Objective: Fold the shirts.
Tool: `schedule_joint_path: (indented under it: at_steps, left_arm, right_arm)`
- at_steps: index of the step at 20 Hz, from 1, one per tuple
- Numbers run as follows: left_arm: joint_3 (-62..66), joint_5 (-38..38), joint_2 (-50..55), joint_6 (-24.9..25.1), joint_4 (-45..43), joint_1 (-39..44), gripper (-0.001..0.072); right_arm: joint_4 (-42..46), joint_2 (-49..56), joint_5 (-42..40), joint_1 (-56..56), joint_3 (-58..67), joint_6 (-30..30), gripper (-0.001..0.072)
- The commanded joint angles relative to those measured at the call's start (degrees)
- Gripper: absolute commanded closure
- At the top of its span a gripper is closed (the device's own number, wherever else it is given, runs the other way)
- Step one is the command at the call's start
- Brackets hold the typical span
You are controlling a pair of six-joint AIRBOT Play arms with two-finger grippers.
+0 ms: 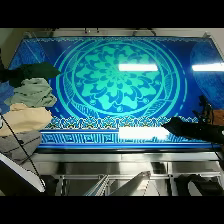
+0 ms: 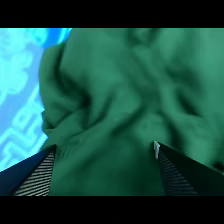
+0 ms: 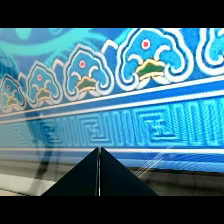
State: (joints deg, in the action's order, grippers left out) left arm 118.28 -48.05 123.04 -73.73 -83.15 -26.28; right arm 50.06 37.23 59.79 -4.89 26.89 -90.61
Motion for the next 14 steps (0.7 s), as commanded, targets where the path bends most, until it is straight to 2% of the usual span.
schedule_joint_path:
  at_steps: [1,3,4,5,6,7,9,11,12,14]
  left_arm:
    - [0.6,4.5,4.9,-0.6,8.4,-2.5,-0.0009]
    - [-1.5,8.2,5.1,0.5,12.0,-3.3,0.0012]
    - [-1.5,7.9,5.4,0.5,13.4,-3.7,0.0181]
    - [-1.5,6.7,5.7,0.5,15.8,-4.1,0.0431]
    - [-1.5,5.3,5.7,0.7,18.6,-4.4,0.061]
    - [-0.9,3.3,5.5,1.7,22.8,-4.8,0.0672]
    - [2.1,-1.1,4.6,8.1,36.2,-5.1,0.0672]
    - [1.7,-1.4,0.7,14.4,47.7,-5.0,0.0672]
    - [0.7,-1.4,-2.0,15.7,51.8,-4.9,0.0672]
    - [-2.2,-4.0,-7.0,15.8,53.7,-4.9,0.0672]
  right_arm:
    - [0.0,0.0,0.0,0.1,0.0,0.0,0.0694]
    - [-0.1,0.0,0.0,0.1,0.0,0.0,0.0694]
    - [0.0,0.0,0.0,0.1,0.0,0.0,0.0694]
    - [0.0,0.0,0.0,0.1,0.0,0.0,0.0693]
    - [0.0,0.0,0.0,0.1,0.0,0.0,0.0694]
    - [0.0,0.0,0.0,0.1,0.0,0.0,0.0693]
    - [0.0,0.0,0.0,0.1,0.0,0.0,0.0694]
    - [0.0,0.0,0.0,0.1,0.0,0.0,0.0694]
    - [0.0,0.0,0.0,0.1,0.0,0.0,0.0693]
    - [0.0,0.0,0.0,0.1,0.0,0.0,0.0694]
